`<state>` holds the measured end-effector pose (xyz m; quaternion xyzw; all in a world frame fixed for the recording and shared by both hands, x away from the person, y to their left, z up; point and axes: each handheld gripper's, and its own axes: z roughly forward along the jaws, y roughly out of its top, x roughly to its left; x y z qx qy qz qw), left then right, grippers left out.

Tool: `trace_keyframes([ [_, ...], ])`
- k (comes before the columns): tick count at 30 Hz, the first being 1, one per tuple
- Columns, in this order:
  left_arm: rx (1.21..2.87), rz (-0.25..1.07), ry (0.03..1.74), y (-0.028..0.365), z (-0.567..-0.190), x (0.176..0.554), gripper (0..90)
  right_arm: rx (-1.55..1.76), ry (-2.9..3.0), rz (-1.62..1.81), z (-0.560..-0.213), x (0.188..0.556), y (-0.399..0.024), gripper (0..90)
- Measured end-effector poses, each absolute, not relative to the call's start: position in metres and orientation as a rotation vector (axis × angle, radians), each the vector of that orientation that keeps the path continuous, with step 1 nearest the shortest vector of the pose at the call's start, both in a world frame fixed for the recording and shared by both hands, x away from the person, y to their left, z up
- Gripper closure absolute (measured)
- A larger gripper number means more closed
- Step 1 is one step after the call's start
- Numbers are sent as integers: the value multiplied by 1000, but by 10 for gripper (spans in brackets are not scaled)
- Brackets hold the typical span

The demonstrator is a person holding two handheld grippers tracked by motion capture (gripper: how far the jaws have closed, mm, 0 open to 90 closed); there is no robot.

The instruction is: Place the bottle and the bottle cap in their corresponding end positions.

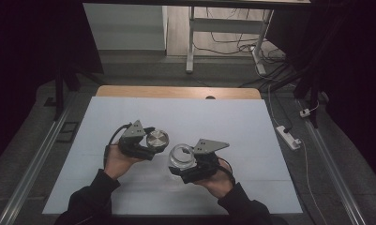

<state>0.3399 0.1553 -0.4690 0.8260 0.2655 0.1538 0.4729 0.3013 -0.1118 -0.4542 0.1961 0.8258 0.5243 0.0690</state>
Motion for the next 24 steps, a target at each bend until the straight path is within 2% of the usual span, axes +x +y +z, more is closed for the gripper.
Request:
trace_keyframes([
  [13,2054,361,633,137,-479,352,184,616,2470,1554,-455,307,-112,143],
  [24,2067,353,620,143,-479,337,184,715,2396,1486,-460,339,-119,143],
])
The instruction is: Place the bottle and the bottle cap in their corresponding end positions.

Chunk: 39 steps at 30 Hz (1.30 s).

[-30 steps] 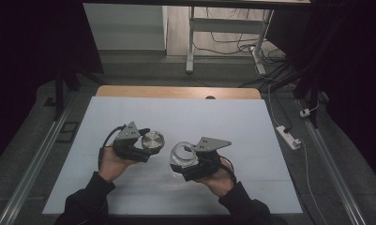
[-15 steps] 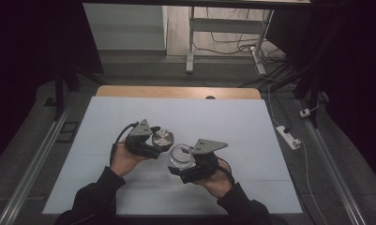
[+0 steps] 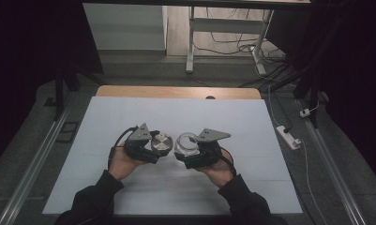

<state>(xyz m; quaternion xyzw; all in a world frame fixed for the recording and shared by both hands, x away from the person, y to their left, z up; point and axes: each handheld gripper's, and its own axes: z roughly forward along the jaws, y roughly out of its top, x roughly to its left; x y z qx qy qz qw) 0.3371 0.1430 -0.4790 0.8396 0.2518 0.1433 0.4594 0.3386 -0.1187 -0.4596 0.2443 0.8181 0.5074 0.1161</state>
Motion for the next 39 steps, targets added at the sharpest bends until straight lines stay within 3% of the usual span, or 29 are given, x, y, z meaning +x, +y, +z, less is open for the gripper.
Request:
trace_keyframes([
  [23,2179,216,474,109,-505,305,184,799,2346,1434,-479,405,-98,143],
  [39,2279,215,431,88,-526,303,183,763,2376,1366,-499,425,-68,143],
])
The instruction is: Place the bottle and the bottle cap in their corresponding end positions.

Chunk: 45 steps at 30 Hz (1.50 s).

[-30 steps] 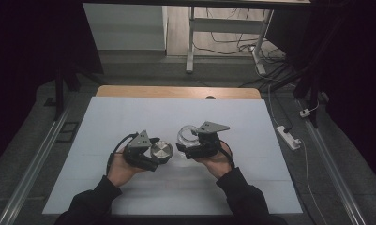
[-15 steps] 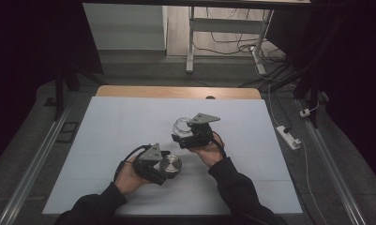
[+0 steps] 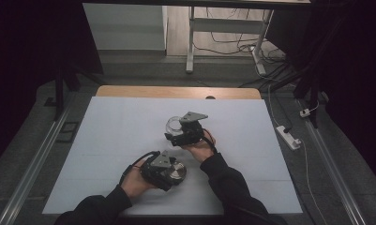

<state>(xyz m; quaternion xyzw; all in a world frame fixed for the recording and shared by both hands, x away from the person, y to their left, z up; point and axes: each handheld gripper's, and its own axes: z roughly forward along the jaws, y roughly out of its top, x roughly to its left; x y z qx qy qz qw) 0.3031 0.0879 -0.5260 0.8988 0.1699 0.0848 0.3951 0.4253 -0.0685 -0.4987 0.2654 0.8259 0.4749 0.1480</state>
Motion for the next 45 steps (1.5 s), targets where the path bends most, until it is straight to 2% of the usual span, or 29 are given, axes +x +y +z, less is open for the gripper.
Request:
trace_keyframes([
  [14,2356,216,447,84,-538,308,182,727,2404,1306,-515,426,-64,142],
  [25,2359,209,448,83,-540,308,180,744,2419,1295,-515,426,-64,134],
  [35,2336,163,474,86,-535,309,77,746,2447,1312,-509,425,-67,38],
  [45,2267,149,530,100,-521,307,25,749,2419,1342,-492,416,-77,11],
])
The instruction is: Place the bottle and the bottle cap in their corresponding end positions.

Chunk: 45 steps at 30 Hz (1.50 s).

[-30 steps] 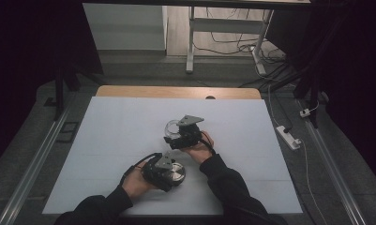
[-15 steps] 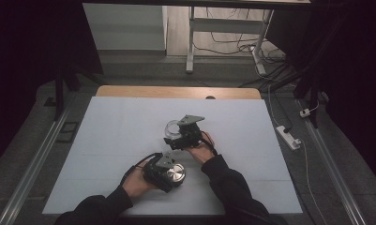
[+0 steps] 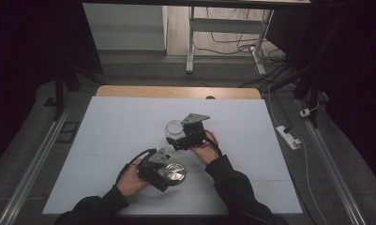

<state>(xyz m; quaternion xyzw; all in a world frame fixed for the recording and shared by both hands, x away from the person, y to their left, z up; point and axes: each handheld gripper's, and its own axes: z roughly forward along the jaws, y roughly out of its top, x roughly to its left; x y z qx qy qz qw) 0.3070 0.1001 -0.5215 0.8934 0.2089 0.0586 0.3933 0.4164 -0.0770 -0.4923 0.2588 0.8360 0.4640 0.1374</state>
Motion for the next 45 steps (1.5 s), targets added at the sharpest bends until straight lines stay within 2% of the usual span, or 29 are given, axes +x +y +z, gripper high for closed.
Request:
trace_keyframes([
  [17,2204,150,640,136,-511,295,0,731,2467,1309,-482,390,-100,0],
  [34,2138,200,796,194,-507,263,0,812,2421,1387,-471,353,-149,0],
  [45,2057,222,879,227,-505,241,0,810,2403,1328,-476,331,-176,0],
])
